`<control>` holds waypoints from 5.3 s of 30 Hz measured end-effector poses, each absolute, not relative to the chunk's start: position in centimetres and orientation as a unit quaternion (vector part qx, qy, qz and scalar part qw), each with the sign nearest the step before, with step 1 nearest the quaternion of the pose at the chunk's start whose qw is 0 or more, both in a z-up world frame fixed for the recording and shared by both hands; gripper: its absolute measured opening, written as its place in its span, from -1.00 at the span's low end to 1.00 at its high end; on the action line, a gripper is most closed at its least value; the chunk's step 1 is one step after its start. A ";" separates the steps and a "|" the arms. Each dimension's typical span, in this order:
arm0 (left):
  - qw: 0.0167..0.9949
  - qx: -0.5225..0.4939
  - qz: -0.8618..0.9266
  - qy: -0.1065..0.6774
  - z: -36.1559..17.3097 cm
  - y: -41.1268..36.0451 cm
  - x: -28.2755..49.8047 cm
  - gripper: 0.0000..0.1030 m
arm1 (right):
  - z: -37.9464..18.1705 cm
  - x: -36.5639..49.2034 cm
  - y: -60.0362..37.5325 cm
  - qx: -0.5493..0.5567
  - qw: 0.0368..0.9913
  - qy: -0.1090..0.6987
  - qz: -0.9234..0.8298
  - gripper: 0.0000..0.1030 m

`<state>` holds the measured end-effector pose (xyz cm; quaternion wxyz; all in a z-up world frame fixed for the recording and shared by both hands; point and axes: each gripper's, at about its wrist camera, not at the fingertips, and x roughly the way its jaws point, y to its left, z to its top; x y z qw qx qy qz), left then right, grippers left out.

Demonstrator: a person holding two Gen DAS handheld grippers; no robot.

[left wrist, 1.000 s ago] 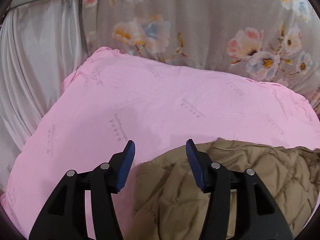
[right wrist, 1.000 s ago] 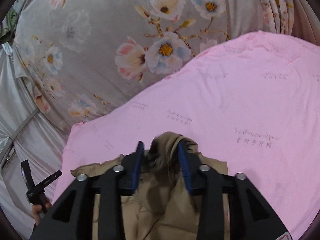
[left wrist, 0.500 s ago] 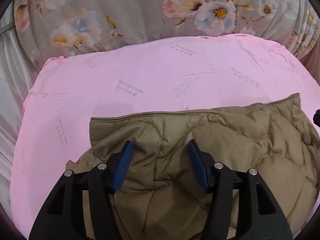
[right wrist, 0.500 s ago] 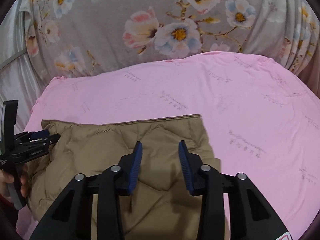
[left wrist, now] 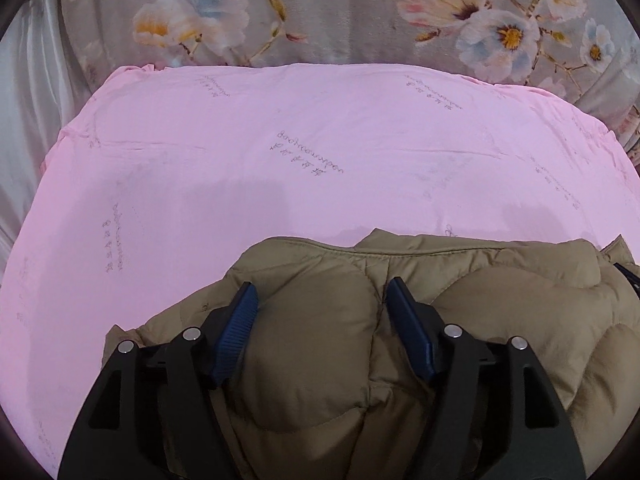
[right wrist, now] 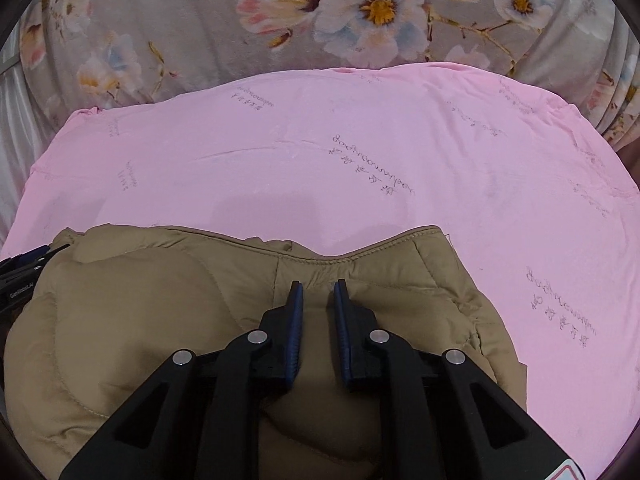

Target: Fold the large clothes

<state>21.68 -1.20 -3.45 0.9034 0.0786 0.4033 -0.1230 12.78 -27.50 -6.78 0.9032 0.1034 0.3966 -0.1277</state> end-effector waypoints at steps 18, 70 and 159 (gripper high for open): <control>0.902 0.090 -0.101 0.410 -3.5 -1.8 22.5 0.29 | -4.8 12.8 -28.0 0.174 0.898 0.385 -0.122 -0.55; 0.915 0.082 -0.099 0.383 -4.2 -7.7 18.3 0.38 | -5.3 14.5 -19.1 0.106 0.910 0.388 -0.097 -0.62; 0.839 0.100 -0.397 0.358 1.9 -9.5 -5.8 0.57 | 6.2 -8.7 -26.8 0.203 0.922 0.321 -0.075 0.07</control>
